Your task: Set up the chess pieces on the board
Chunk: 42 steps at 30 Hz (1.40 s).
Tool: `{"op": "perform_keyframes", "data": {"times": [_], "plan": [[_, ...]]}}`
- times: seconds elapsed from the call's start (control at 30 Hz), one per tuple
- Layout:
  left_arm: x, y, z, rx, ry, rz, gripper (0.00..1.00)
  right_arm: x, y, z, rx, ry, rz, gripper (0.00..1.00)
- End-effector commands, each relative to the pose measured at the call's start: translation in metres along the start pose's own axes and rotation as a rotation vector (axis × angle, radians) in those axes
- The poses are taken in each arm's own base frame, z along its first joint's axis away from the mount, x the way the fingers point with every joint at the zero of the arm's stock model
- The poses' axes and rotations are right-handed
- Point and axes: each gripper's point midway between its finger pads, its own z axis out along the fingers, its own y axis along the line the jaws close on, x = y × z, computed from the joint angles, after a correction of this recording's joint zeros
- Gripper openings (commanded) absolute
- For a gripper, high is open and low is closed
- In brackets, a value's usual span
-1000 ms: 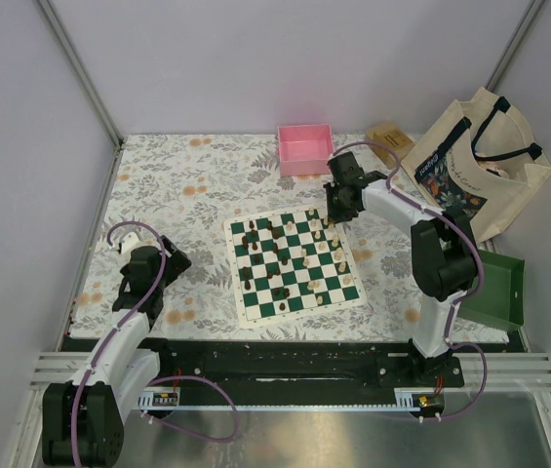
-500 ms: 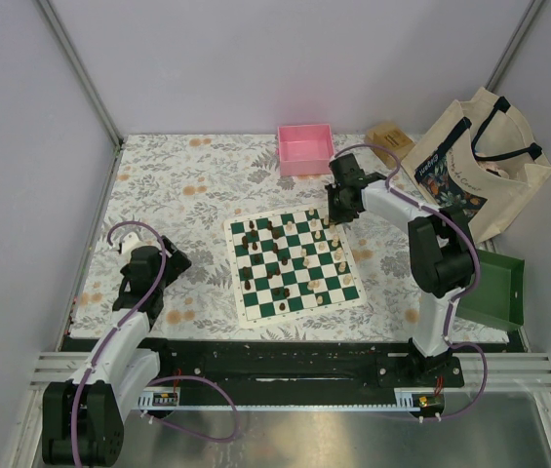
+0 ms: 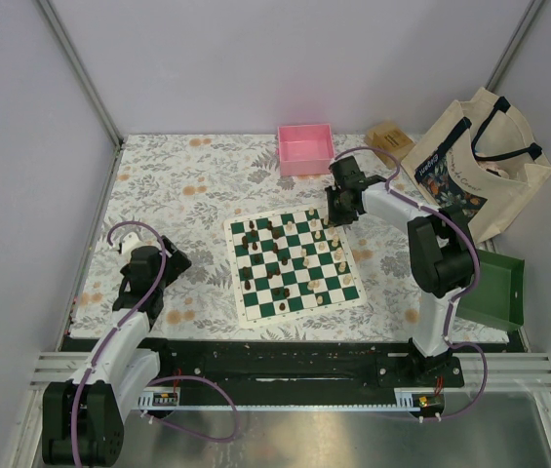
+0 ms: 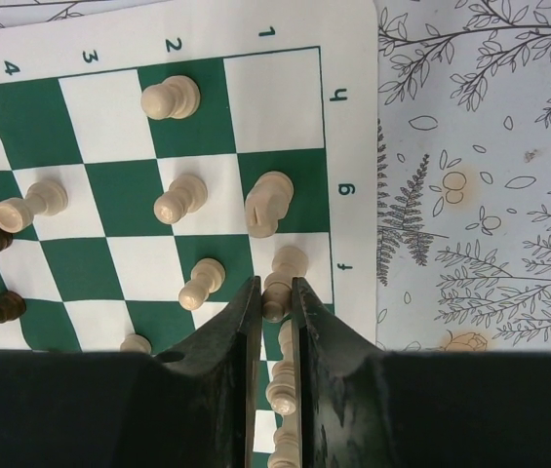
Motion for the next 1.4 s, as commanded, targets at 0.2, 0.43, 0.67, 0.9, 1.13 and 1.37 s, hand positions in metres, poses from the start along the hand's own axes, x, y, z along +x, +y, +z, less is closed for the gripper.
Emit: {"op": "perform_keyframes", "data": {"times": [0.2, 0.43, 0.67, 0.9, 1.13, 1.37], "plan": [[-0.02, -0.013, 0.0, 0.036, -0.06, -0.013, 0.99, -0.009, 0.003, -0.007, -0.014, -0.024, -0.001, 0.37], [-0.021, -0.014, 0.0, 0.038, -0.062, -0.014, 0.99, -0.033, 0.013, -0.03, -0.051, -0.086, -0.022, 0.42], [-0.02, -0.014, 0.0, 0.039, -0.059, -0.012, 0.99, -0.05, 0.026, -0.058, -0.1, -0.144, -0.02, 0.44], [-0.02, -0.013, 0.0, 0.035, -0.06, -0.015, 0.99, -0.053, 0.063, -0.057, -0.193, -0.162, -0.079, 0.46], [-0.02, -0.013, 0.0, 0.035, -0.062, -0.015, 0.99, -0.046, 0.109, -0.039, -0.264, -0.106, -0.149, 0.48], [-0.019, -0.013, 0.0, 0.033, -0.056, -0.013, 0.99, -0.038, 0.126, -0.019, -0.287, -0.053, -0.161, 0.5]]}}
